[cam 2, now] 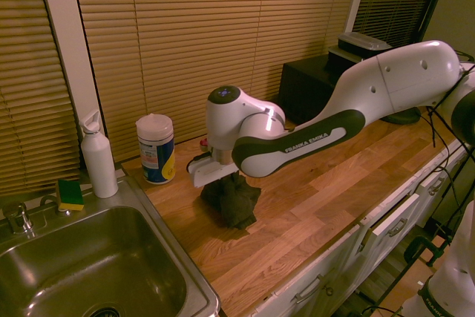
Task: Clear the spill
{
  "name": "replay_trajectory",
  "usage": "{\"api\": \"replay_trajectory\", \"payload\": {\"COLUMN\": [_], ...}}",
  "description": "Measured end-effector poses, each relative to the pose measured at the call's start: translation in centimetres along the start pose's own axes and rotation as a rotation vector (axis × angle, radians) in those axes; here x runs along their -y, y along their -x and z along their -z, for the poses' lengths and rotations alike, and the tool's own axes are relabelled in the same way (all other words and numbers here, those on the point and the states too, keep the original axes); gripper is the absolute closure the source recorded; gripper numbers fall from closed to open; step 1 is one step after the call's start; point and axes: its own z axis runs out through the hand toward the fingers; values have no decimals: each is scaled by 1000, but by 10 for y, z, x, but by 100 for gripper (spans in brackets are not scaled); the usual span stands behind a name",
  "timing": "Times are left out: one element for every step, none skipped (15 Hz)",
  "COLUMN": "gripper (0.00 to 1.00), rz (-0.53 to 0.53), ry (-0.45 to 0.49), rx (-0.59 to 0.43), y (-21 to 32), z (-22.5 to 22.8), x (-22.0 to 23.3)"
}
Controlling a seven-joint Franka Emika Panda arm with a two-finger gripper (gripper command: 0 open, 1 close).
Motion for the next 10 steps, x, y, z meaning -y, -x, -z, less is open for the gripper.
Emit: {"api": "replay_trajectory", "payload": {"gripper": [100,0,0,0,0,0,0,0,0,0], "rz": [11,18,23,25,25,24,23,22,21,20], "ry": [-2,-6,-7,-7,-7,-7,-6,-6,-6,-3], "rx": [1,3,1,0,-1,-1,-2,-2,-2,-3], "y": [8,13,15,16,16,15,15,14,13,13], "z": [0,1,1,1,1,1,1,1,0,1], "x": [7,11,12,12,12,12,12,12,12,11]}}
